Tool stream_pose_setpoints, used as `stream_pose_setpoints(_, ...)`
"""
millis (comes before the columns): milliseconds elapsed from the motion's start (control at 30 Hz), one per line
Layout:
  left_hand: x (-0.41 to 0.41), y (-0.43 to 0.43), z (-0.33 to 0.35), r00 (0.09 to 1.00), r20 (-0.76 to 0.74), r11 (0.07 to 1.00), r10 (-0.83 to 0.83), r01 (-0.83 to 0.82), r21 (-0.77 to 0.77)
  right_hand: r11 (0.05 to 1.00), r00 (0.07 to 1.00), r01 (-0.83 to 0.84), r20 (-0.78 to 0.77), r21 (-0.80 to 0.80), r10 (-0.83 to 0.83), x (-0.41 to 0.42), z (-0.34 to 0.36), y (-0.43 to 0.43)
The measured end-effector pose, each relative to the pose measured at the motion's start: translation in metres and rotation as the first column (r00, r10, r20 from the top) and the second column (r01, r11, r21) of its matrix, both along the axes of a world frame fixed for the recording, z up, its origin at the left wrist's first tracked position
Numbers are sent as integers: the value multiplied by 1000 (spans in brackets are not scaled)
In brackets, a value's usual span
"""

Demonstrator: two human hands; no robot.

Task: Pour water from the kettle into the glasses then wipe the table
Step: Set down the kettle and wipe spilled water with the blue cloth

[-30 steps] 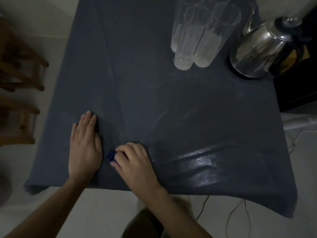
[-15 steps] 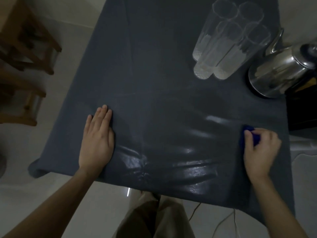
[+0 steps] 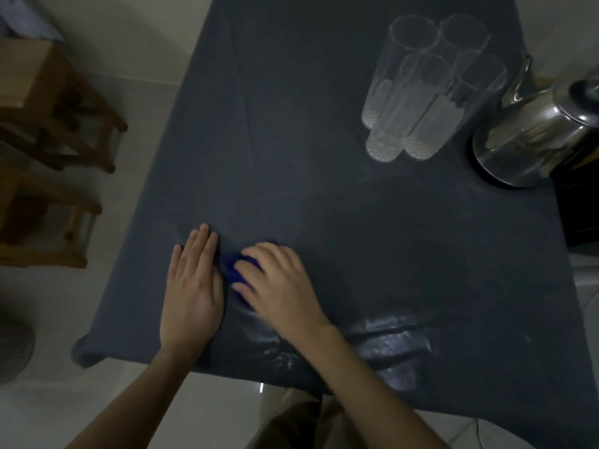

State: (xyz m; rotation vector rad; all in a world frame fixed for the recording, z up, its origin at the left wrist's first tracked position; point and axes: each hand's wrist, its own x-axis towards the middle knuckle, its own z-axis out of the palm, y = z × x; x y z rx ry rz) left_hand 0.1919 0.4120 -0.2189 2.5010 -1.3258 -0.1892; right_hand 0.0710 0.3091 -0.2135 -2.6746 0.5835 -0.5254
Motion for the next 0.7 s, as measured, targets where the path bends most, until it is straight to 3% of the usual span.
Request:
stream_pose_setpoints(133, -1, -1, 3, 1000, -5, 1000, 14, -14, 18, 991, 991, 72, -107, -109, -83, -61, -2, -59)
stream_pose_setpoints(267, 0, -1, 3, 1000, 10, 999, 12, -12, 41, 953, 939, 293, -162, -84, -303, -105, 9, -125)
stream_pose_setpoints(367, 0, -1, 4, 1000, 18, 999, 6, -7, 48, 910, 902, 413, -124, -28, -413, -89, 11, -137)
stream_pose_setpoints(500, -1, -2, 4, 999, 43, 998, 0, -3, 65, 956, 956, 292, -39, 17, -291, -11, 1, -109)
stream_pose_setpoints(700, 1, -1, 3, 997, 69, 993, -30, 22, 116, 996, 997, -82, 3, -17, 82, 77, 1, -37)
